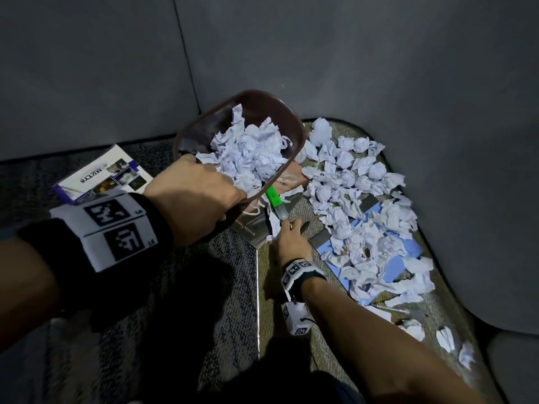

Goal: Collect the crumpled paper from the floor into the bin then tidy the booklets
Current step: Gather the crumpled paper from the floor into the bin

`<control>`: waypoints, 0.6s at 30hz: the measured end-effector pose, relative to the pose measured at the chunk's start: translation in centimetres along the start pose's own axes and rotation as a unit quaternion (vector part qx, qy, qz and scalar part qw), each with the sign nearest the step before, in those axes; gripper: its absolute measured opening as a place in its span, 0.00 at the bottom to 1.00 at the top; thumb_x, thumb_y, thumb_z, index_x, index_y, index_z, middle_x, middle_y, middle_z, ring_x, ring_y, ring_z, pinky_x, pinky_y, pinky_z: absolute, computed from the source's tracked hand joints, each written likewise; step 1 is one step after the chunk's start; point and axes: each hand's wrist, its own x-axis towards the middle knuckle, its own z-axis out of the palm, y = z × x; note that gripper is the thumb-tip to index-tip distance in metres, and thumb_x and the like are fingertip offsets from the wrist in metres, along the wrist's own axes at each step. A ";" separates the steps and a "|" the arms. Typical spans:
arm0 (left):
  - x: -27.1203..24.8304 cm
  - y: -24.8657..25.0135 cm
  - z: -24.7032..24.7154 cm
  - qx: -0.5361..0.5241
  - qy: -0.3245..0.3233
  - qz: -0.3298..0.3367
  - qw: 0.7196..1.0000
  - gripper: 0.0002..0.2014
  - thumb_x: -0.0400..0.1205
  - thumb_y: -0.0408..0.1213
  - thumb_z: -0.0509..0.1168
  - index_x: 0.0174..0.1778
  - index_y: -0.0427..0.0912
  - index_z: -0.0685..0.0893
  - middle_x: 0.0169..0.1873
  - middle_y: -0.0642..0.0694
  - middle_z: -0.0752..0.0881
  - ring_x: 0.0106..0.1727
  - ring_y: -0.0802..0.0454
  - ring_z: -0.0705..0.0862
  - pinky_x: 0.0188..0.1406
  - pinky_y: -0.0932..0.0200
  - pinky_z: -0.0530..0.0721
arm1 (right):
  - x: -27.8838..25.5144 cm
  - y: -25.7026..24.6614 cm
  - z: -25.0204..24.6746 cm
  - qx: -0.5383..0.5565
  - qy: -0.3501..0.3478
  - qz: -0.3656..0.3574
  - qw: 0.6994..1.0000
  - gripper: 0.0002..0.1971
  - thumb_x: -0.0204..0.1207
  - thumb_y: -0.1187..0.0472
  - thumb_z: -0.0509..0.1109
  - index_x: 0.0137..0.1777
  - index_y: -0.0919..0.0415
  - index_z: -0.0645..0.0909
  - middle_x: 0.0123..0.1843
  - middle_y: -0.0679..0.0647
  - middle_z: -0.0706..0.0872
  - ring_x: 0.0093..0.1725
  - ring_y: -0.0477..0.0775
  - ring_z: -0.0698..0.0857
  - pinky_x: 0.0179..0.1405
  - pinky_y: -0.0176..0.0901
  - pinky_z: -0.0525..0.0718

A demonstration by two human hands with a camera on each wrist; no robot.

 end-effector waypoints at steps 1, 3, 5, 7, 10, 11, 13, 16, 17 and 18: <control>0.0 0.2 0.0 -0.001 -0.002 0.000 1.000 0.09 0.81 0.47 0.55 0.54 0.53 0.76 0.48 0.54 0.83 0.54 0.49 0.82 0.52 0.52 0.71 | -0.1 0.2 0.2 -0.008 0.000 -0.006 1.000 0.20 0.80 0.71 0.60 0.71 0.63 0.64 0.73 0.64 0.62 0.56 0.72 0.82 0.41 0.59 0.76; 0.1 0.5 -0.1 0.008 -0.012 0.000 1.000 0.09 0.81 0.47 0.56 0.54 0.53 0.76 0.49 0.53 0.83 0.55 0.49 0.81 0.53 0.52 0.70 | -0.3 0.7 0.4 -0.008 0.000 -0.024 1.000 0.23 0.77 0.78 0.57 0.71 0.64 0.65 0.74 0.65 0.62 0.55 0.72 0.83 0.43 0.59 0.77; 0.1 0.7 -0.3 0.011 -0.028 -0.003 1.000 0.10 0.81 0.47 0.56 0.55 0.53 0.76 0.51 0.53 0.83 0.56 0.48 0.81 0.55 0.51 0.70 | -0.9 0.9 0.0 0.019 0.018 -0.024 0.999 0.23 0.77 0.80 0.55 0.70 0.64 0.67 0.72 0.65 0.65 0.57 0.73 0.82 0.49 0.63 0.79; -0.1 0.8 -0.5 0.003 -0.040 -0.005 0.999 0.10 0.81 0.46 0.56 0.56 0.53 0.76 0.52 0.53 0.84 0.57 0.48 0.80 0.56 0.51 0.71 | -1.2 1.1 -0.5 0.048 0.052 -0.007 0.997 0.21 0.77 0.80 0.53 0.68 0.64 0.67 0.68 0.65 0.69 0.58 0.73 0.80 0.54 0.63 0.78; -0.3 0.8 -0.7 0.000 -0.043 -0.007 0.999 0.10 0.82 0.47 0.54 0.56 0.54 0.76 0.53 0.53 0.83 0.57 0.49 0.80 0.55 0.50 0.70 | -1.0 1.1 -1.3 0.067 0.094 -0.029 0.993 0.21 0.75 0.80 0.57 0.64 0.61 0.66 0.64 0.64 0.76 0.57 0.69 0.81 0.54 0.59 0.78; -0.3 0.8 -0.7 0.000 -0.043 -0.008 0.999 0.10 0.81 0.47 0.54 0.56 0.54 0.76 0.53 0.54 0.83 0.57 0.49 0.79 0.55 0.50 0.70 | -0.7 0.8 -1.4 0.065 0.096 -0.055 0.992 0.23 0.75 0.79 0.59 0.66 0.60 0.65 0.64 0.64 0.78 0.58 0.67 0.82 0.55 0.58 0.79; -0.4 0.9 -0.6 -0.002 -0.041 -0.008 0.999 0.10 0.81 0.47 0.54 0.56 0.54 0.75 0.54 0.54 0.83 0.58 0.49 0.79 0.54 0.50 0.70 | 0.0 0.0 -1.2 0.052 0.086 -0.113 0.989 0.30 0.74 0.79 0.60 0.73 0.58 0.62 0.69 0.66 0.76 0.59 0.67 0.83 0.58 0.59 0.82; -0.3 0.8 -0.6 -0.006 -0.035 -0.010 0.999 0.10 0.81 0.48 0.54 0.55 0.54 0.75 0.54 0.54 0.83 0.58 0.49 0.79 0.53 0.51 0.70 | 1.0 -1.7 -0.9 0.014 0.055 -0.175 0.983 0.37 0.78 0.76 0.57 0.82 0.48 0.51 0.69 0.71 0.73 0.52 0.70 0.86 0.55 0.64 0.85; -0.3 0.8 -0.5 -0.007 -0.033 -0.010 0.999 0.10 0.81 0.47 0.54 0.55 0.54 0.75 0.53 0.54 0.83 0.57 0.49 0.79 0.53 0.51 0.70 | 1.4 -2.1 -0.8 -0.002 0.024 -0.180 0.983 0.36 0.80 0.75 0.55 0.83 0.47 0.49 0.63 0.72 0.76 0.51 0.70 0.85 0.53 0.65 0.85; -0.4 0.7 -0.5 -0.008 -0.032 -0.011 0.999 0.10 0.81 0.47 0.54 0.55 0.54 0.76 0.53 0.54 0.83 0.57 0.49 0.79 0.54 0.51 0.71 | 1.6 -2.3 -0.7 -0.016 -0.006 -0.174 0.985 0.34 0.81 0.73 0.54 0.82 0.47 0.50 0.58 0.71 0.79 0.52 0.70 0.85 0.53 0.65 0.84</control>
